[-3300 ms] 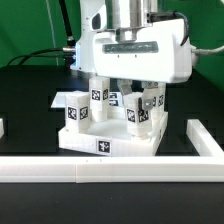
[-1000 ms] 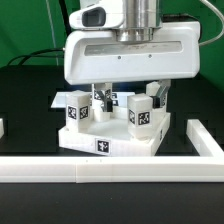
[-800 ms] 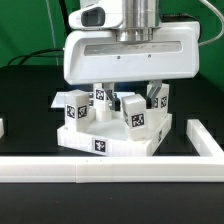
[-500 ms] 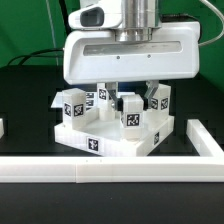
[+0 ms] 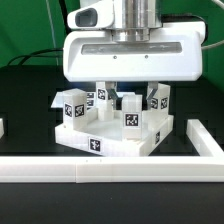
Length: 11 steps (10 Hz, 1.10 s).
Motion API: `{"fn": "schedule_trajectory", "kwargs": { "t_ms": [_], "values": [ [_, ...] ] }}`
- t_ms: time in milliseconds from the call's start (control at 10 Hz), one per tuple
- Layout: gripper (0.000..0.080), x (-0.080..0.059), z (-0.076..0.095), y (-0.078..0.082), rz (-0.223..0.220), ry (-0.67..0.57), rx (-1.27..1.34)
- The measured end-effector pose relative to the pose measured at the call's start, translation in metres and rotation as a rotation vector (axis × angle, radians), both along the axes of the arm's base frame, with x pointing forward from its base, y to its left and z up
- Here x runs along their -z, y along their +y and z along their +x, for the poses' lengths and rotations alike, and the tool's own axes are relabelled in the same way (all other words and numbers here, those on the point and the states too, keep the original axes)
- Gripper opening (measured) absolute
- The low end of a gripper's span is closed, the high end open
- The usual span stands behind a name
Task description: Assemble square table
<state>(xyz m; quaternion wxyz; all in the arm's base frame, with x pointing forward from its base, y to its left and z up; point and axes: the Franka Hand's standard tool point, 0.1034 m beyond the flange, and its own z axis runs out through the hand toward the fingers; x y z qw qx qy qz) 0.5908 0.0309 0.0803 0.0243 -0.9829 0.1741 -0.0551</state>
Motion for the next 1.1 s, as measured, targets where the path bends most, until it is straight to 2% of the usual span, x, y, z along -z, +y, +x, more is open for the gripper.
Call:
{"fn": "schedule_trajectory", "kwargs": {
  "t_ms": [600,1100],
  "values": [
    [0.029,0.001,-0.003,0.025,0.089,0.023,0.624],
    [0.029,0.002,-0.003,0.042,0.153,0.046,1.025]
  ]
}}
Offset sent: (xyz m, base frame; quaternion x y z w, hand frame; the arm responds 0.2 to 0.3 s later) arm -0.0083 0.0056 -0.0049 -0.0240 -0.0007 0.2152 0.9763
